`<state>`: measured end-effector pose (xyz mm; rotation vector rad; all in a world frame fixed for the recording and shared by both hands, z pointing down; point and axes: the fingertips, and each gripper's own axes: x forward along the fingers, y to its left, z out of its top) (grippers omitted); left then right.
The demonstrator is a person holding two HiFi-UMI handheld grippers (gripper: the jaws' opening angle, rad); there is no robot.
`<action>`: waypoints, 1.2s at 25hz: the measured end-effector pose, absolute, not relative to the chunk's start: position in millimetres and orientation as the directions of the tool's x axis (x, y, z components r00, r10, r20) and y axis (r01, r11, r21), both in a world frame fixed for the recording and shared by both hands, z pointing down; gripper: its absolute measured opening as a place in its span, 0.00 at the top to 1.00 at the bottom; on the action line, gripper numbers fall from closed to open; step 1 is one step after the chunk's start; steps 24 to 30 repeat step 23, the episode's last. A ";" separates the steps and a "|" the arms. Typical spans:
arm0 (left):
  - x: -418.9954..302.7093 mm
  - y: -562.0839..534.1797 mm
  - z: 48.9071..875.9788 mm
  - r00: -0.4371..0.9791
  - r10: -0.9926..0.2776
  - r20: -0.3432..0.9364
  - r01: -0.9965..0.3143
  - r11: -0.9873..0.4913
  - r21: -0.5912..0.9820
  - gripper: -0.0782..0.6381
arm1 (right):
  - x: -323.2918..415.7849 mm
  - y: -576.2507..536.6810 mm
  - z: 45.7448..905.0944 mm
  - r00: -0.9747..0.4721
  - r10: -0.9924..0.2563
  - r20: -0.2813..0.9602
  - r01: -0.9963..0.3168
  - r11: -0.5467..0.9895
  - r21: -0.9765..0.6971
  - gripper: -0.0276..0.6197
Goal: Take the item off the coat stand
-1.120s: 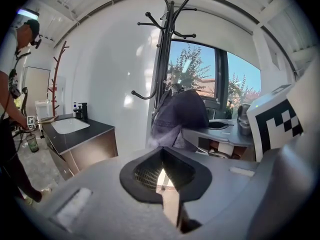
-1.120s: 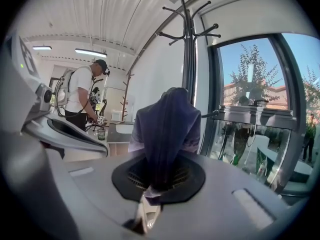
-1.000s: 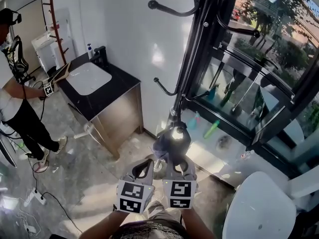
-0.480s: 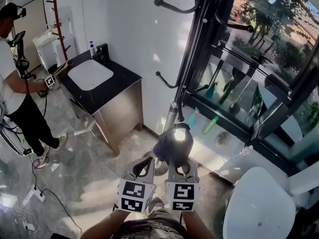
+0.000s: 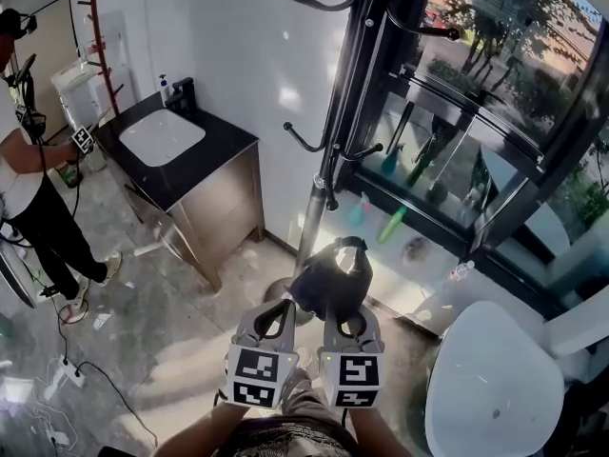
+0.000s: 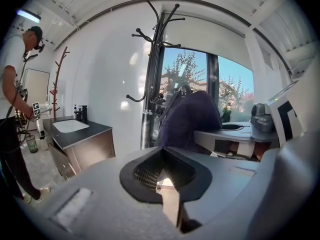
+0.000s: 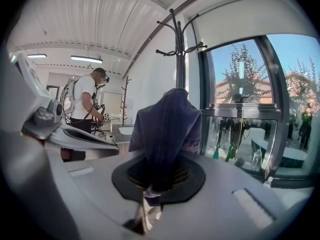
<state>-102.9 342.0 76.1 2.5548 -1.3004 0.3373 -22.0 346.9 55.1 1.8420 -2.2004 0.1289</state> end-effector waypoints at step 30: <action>-80.8 359.6 68.5 0.595 -0.746 0.298 -0.797 -0.595 0.103 0.88 | 5.7 374.2 46.7 -0.118 -0.966 0.232 -0.988 0.138 0.075 0.93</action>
